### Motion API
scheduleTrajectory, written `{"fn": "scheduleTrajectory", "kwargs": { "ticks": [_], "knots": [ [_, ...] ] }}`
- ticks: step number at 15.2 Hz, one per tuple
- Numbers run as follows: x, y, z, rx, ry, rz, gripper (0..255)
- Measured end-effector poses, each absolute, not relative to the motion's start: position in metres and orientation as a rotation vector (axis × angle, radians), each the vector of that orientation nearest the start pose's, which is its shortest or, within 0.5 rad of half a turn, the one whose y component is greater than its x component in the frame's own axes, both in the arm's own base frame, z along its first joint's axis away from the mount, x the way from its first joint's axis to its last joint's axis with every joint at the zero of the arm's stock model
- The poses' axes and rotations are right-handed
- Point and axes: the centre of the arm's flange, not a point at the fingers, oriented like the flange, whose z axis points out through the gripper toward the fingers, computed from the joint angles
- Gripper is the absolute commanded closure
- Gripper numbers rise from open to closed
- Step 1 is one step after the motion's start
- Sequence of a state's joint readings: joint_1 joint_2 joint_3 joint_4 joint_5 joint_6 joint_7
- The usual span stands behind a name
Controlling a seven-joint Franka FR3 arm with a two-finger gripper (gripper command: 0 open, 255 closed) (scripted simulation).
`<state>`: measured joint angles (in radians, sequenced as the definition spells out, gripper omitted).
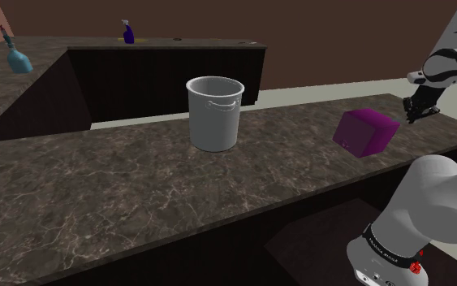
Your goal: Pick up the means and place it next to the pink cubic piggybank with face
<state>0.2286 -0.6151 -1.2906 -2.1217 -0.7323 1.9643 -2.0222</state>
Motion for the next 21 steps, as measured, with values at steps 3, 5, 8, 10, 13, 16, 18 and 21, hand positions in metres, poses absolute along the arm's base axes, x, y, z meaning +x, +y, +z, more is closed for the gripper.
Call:
{"fn": "scheduleTrajectory", "kwargs": {
  "ticks": [3, 5, 8, 10, 13, 16, 18, 21],
  "knots": [
    [0.157, -0.5, 0.444, -2.625, -1.919, 0.147, 255],
    [0.157, -0.5, 0.433, -2.625, -1.918, 0.147, 255],
    [0.157, -0.5, 0.416, -2.625, -1.919, 0.146, 255],
    [0.156, -0.501, 0.407, -2.626, -1.92, 0.147, 255],
    [0.155, -0.502, 0.393, -2.631, -1.921, 0.15, 255],
    [0.156, -0.502, 0.378, -2.632, -1.923, 0.151, 255],
    [0.157, -0.502, 0.369, -2.633, -1.921, 0.151, 255],
    [0.156, -0.503, 0.366, -2.633, -1.922, 0.151, 255]
  ]
}}
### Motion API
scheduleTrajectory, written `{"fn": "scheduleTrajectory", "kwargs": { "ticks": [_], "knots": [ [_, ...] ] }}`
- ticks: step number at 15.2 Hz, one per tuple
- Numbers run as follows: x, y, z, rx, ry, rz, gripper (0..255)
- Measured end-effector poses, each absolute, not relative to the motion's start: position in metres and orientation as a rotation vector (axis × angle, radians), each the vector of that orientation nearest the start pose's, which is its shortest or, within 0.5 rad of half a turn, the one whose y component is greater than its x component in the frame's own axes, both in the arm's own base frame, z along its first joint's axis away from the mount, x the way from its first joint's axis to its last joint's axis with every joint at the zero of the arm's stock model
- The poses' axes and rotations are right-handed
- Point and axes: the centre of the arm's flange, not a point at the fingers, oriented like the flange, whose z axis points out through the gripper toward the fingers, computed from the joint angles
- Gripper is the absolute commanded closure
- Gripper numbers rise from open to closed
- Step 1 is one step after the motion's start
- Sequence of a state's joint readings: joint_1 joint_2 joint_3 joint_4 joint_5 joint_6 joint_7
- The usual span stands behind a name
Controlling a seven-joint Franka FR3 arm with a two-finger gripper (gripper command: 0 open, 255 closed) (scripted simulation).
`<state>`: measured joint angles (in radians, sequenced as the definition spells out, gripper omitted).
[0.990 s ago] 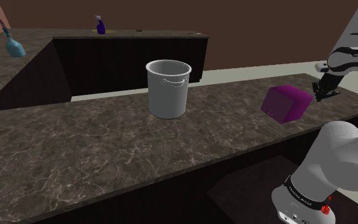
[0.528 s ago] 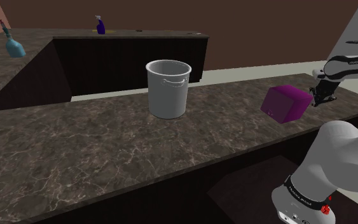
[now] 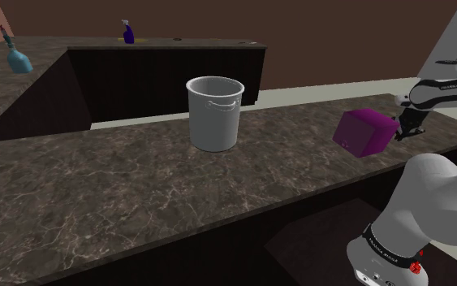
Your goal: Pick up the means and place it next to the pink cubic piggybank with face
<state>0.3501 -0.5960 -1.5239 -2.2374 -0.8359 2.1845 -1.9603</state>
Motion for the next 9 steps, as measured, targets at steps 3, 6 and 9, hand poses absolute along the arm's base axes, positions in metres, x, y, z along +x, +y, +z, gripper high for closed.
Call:
{"fn": "scheduleTrajectory", "kwargs": {
  "ticks": [3, 6, 9],
  "knots": [
    [0.1563, -0.5023, 0.3649, -2.632, -1.921, 0.151, 255],
    [0.1557, -0.5009, 0.363, -2.627, -1.919, 0.148, 0],
    [0.1556, -0.5006, 0.3623, -2.625, -1.918, 0.147, 0]
  ]
}}
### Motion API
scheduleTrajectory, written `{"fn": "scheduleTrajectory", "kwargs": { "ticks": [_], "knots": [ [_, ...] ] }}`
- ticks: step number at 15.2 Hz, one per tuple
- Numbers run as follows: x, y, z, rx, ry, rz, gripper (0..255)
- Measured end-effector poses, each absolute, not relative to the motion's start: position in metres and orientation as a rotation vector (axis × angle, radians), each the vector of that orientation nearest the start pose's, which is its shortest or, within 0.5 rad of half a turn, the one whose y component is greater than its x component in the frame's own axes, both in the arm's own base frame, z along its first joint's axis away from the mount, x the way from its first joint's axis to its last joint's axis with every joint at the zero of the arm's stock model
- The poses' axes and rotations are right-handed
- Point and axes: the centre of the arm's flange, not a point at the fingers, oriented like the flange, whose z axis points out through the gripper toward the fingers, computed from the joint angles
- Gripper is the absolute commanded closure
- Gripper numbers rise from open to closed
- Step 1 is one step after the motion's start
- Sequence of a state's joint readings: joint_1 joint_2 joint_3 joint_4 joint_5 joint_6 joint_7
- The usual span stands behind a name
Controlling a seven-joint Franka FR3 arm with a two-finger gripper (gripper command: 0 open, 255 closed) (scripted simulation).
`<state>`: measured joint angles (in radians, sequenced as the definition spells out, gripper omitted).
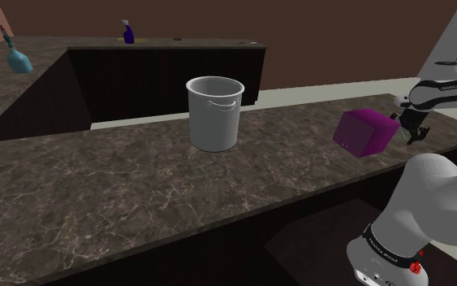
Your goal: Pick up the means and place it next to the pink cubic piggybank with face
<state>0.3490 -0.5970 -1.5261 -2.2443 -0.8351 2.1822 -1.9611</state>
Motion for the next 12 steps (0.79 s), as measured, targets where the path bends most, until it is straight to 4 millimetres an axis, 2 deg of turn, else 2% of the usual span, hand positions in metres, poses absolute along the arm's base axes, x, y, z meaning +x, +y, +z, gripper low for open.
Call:
{"fn": "scheduleTrajectory", "kwargs": {
  "ticks": [2, 6, 12],
  "knots": [
    [0.156, -0.499, 0.368, -2.625, -1.918, 0.147, 0],
    [0.156, -0.494, 0.406, -2.625, -1.919, 0.147, 0],
    [0.157, -0.493, 0.411, -2.625, -1.918, 0.147, 0]
  ]
}}
